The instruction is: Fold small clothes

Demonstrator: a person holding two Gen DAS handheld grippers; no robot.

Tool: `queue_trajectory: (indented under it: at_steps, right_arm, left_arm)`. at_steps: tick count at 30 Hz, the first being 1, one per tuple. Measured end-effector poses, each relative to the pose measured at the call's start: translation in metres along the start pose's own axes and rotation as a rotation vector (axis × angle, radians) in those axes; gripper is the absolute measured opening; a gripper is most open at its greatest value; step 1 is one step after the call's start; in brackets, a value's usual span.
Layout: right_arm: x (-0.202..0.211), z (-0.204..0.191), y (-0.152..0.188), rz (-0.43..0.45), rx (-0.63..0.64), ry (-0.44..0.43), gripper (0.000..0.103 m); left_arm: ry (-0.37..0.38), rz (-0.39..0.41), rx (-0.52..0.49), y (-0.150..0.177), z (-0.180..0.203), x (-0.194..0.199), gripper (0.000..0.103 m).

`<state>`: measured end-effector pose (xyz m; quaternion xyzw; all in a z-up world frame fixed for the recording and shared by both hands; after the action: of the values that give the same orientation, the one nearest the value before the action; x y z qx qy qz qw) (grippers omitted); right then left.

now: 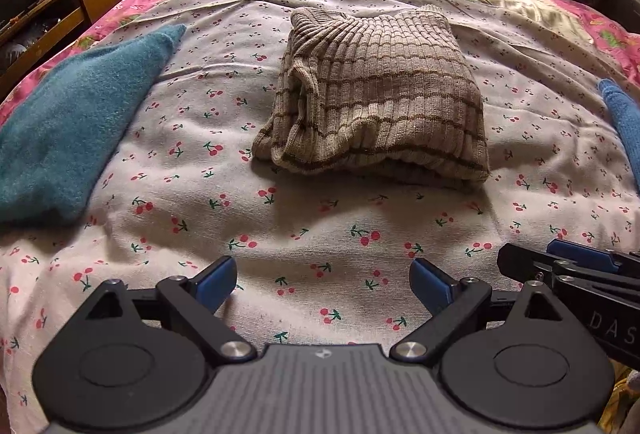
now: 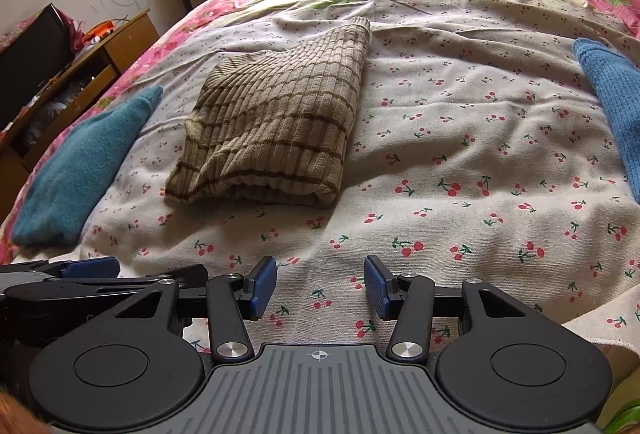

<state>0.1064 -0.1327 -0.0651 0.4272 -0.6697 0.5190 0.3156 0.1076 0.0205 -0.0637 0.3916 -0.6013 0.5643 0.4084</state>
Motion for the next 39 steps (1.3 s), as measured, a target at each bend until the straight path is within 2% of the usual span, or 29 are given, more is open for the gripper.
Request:
queue_trajectory:
  at_steps: [3,6,39]
  right_arm:
    - [0.0009,0.0002,-0.0003,0.006,0.005,0.007,0.049]
    - [0.0009,0.0014,-0.0002,0.006,0.004,0.026,0.054]
    - [-0.0017,0.0005,0.0033,-0.024,0.005,0.049,0.054]
  left_arm:
    - [-0.005,0.005,-0.003,0.0001,0.0007,0.0009,0.103]
    - [-0.01,0.004,-0.003,0.0002,0.0007,0.0007,0.103]
    - [-0.004,-0.013,0.005,0.0055,-0.0012,-0.0029,0.103]
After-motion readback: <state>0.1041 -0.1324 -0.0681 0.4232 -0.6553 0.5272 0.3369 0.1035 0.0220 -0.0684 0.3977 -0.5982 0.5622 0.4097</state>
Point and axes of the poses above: each gripper's, at about its wrist camera, not at the fingertips, and x roughly against the way its jaws point, z to its right, y to its underside, the point moved 7 cm from there along -x, roughly the way its jaws point, and after that the axes turned 13 degrees about -z, right-handed, at the moved point
